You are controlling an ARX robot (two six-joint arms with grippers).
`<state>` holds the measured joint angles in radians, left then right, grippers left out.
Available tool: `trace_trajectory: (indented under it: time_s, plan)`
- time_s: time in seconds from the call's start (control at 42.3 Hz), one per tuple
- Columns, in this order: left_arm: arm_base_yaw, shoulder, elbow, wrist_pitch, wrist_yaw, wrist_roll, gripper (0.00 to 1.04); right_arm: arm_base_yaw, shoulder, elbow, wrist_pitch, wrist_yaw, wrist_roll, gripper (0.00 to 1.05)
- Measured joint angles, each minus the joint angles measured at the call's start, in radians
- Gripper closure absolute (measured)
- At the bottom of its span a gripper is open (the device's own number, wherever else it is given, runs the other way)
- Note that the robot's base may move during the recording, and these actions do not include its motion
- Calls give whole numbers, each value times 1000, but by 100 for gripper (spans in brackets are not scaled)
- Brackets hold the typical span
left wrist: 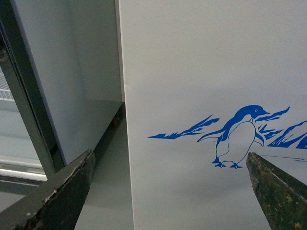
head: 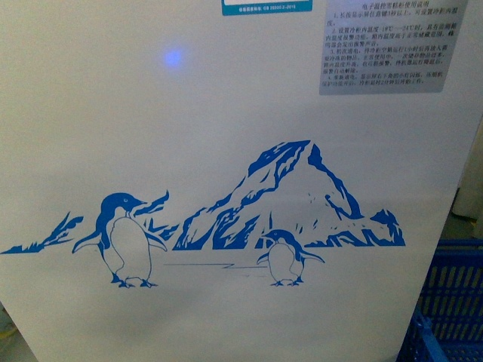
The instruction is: Put drink in fridge
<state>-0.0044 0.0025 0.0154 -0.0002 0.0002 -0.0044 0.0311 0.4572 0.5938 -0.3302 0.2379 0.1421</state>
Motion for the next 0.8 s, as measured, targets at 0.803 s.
trace_trajectory:
  time_s: [0.803]
  plan:
    - [0, 0, 0, 0, 0, 0, 8, -17, -126, -151, 148, 23, -38, 63]
